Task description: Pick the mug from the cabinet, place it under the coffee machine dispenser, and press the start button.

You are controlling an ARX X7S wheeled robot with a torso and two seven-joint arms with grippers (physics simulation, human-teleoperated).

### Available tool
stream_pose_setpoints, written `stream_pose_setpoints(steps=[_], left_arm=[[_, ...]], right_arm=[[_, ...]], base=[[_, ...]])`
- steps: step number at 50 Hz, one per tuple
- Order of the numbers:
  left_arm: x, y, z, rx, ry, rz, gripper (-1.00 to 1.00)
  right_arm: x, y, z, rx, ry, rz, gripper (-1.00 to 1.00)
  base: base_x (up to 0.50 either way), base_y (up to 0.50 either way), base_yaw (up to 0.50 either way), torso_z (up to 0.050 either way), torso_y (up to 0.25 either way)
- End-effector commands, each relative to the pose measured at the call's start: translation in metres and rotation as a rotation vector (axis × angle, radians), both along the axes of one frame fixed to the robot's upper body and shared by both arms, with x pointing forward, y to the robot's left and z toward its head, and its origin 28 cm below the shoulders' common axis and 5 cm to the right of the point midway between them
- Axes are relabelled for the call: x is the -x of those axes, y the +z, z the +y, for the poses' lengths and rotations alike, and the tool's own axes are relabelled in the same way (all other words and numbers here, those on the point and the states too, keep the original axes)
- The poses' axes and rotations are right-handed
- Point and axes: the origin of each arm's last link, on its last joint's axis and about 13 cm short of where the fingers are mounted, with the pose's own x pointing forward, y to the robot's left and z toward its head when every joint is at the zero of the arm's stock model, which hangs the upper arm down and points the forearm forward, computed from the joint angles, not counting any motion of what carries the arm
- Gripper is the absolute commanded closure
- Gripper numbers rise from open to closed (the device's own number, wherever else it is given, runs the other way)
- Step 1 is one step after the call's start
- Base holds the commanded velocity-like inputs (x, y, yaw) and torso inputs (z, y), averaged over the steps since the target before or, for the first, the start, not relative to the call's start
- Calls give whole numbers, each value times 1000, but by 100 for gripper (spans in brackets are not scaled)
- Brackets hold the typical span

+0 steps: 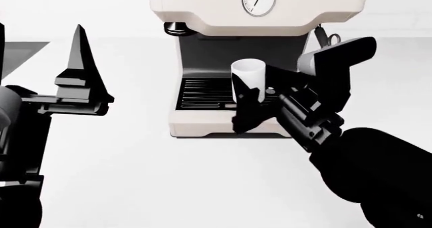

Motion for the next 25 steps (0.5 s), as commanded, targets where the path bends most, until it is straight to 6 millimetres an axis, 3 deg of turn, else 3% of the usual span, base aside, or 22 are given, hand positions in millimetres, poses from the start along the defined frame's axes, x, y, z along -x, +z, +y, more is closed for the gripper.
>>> stream_pose_setpoints(steps=[1, 25], left_arm=[[1, -1, 0, 2, 2, 2, -100], [-1, -2, 1, 4, -2, 3, -100]], right_arm=[[-10, -5, 5, 18, -38, -18, 100], [-38, -27, 14, 18, -150, 34, 100]], base=[[0, 0, 0, 0, 0], [0, 0, 0, 0, 0]])
